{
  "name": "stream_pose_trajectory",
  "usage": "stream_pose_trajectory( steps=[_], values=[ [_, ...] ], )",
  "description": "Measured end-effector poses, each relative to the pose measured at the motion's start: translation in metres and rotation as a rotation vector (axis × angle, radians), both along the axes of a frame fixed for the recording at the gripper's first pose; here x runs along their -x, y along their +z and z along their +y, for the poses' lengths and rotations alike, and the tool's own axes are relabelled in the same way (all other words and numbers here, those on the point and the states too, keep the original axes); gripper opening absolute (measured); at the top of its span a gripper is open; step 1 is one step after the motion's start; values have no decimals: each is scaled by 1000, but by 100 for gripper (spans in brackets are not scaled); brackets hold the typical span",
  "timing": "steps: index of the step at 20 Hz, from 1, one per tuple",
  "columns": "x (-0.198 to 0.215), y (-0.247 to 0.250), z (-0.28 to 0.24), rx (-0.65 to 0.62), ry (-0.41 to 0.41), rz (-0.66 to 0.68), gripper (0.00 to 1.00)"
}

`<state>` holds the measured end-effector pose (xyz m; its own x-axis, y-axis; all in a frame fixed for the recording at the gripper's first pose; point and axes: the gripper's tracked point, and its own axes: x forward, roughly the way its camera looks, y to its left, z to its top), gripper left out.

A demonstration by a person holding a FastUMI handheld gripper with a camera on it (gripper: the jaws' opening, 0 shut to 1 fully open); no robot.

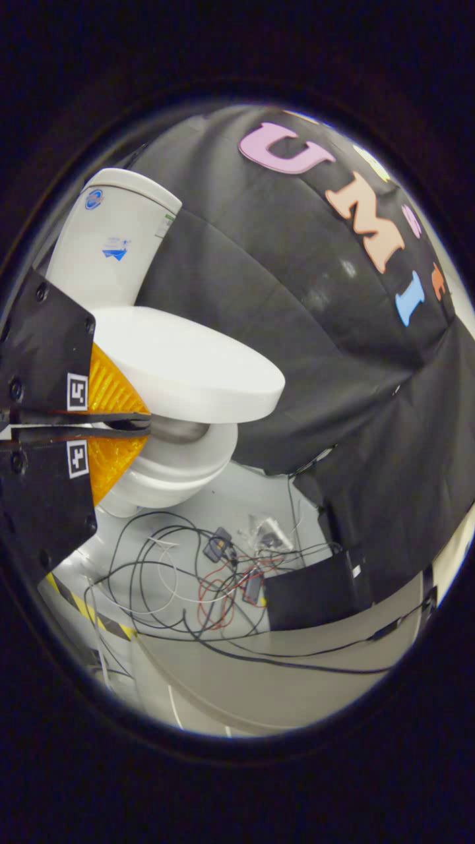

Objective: Open the toilet lid.

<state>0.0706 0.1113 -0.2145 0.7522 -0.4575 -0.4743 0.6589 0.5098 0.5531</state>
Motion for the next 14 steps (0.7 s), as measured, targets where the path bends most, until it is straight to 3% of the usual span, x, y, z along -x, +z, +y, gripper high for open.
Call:
stream_pose_trajectory(
  steps=[4,7,14],
  values=[
    [-30,73,20,177,117,-119,1],
    [-43,103,40,306,176,-90,1],
    [-70,156,91,446,292,-150,1]
  ],
)
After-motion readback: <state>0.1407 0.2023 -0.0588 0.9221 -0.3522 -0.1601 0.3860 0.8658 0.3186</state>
